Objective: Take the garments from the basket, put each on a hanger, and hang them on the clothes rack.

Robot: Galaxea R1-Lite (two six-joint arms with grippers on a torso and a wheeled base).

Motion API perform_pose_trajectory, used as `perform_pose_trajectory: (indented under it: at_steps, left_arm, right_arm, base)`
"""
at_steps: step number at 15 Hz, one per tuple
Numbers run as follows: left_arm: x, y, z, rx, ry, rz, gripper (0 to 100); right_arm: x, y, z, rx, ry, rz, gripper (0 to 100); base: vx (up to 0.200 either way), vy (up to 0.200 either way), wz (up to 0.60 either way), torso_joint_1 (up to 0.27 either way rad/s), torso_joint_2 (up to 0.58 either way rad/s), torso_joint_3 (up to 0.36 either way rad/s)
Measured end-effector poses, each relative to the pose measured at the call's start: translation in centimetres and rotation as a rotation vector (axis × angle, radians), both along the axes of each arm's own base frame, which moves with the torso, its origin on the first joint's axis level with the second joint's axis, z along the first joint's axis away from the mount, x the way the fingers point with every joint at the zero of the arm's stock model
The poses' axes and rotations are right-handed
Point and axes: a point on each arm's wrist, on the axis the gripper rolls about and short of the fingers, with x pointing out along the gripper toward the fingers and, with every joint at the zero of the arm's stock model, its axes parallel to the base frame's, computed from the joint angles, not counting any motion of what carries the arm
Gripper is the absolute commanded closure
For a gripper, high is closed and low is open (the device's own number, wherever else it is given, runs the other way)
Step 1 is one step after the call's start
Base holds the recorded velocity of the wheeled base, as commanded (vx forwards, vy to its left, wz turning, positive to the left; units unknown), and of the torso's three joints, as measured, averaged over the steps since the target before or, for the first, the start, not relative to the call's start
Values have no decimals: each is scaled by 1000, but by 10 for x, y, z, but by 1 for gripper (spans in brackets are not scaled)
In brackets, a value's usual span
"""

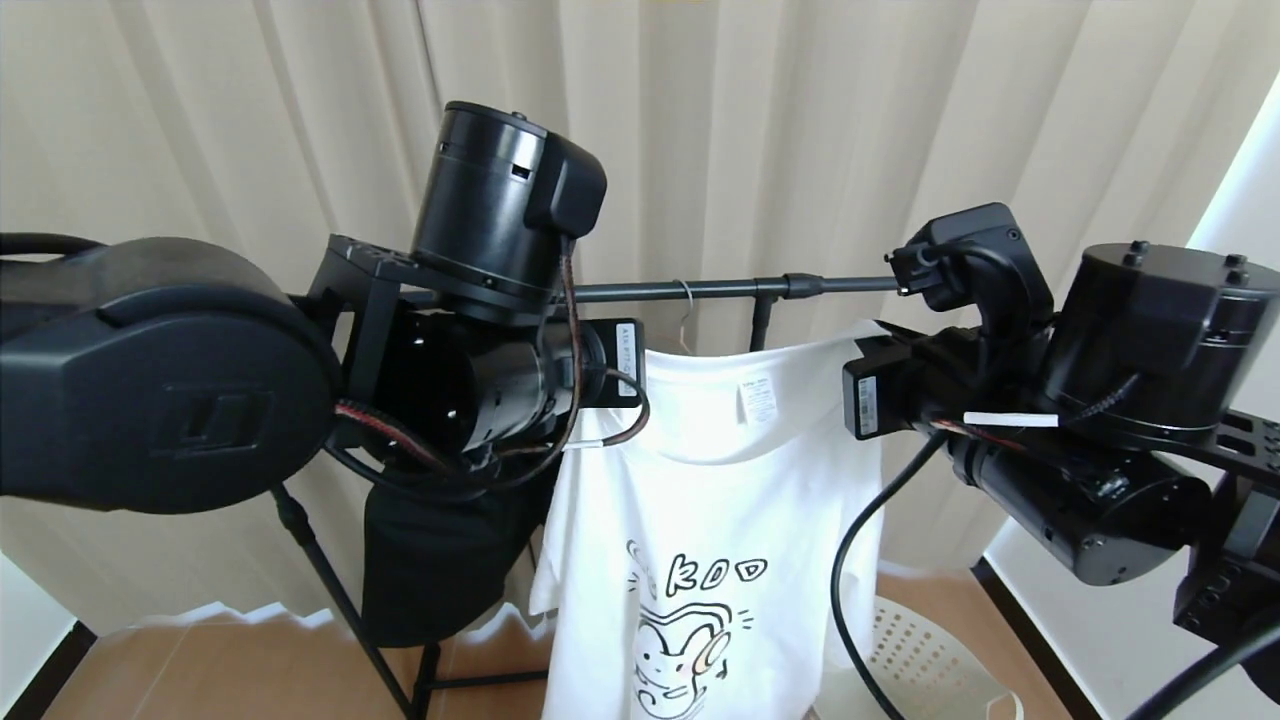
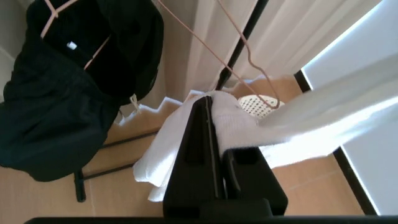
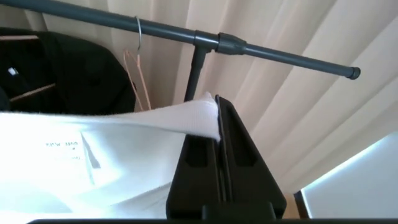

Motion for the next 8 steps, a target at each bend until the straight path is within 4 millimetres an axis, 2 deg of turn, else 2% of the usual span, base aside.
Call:
perform_pose_trajectory:
  at_steps: [3,8]
  left_arm:
    - [8,-8,2,-12,-11,1,100]
    - [11,-8,0,-7,-10,17,100]
  right_arm:
    - [-9,-5,0,-11,19,86,100]
    - [-31,-24,-4,-80,184,282,100]
  base:
    - [0,0,0,0,0,0]
    - [0,0,0,0,0,0]
